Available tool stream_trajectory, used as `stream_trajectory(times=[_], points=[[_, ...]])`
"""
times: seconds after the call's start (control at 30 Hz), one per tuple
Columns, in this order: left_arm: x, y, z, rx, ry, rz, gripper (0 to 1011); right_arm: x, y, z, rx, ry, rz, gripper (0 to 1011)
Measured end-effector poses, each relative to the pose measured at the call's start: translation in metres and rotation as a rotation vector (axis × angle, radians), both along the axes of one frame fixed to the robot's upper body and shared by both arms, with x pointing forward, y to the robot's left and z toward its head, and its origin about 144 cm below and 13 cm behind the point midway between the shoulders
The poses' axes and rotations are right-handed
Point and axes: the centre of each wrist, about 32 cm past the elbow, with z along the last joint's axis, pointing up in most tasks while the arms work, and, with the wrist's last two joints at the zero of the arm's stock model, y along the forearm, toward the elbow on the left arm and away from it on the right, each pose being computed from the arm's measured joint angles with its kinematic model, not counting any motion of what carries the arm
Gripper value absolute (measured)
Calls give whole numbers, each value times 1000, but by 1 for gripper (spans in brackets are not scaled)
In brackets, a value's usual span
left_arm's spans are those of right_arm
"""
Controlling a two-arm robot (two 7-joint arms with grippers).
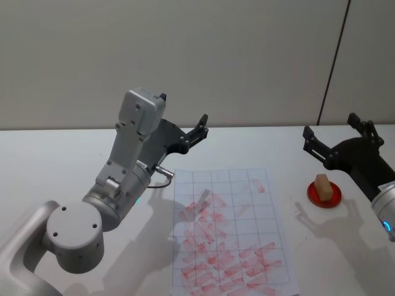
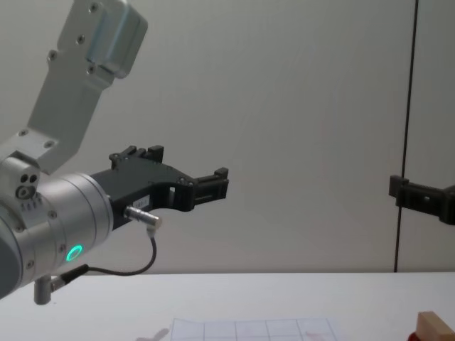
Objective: Use the one hand to pick up the stamp and affix it onto the A4 paper.
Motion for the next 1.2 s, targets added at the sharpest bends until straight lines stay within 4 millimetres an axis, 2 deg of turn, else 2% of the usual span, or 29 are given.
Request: stream_trajectory(times=[1.2], points=[[0,0,0,0,0,0,1001,0,0,0,3,2,0,1001]])
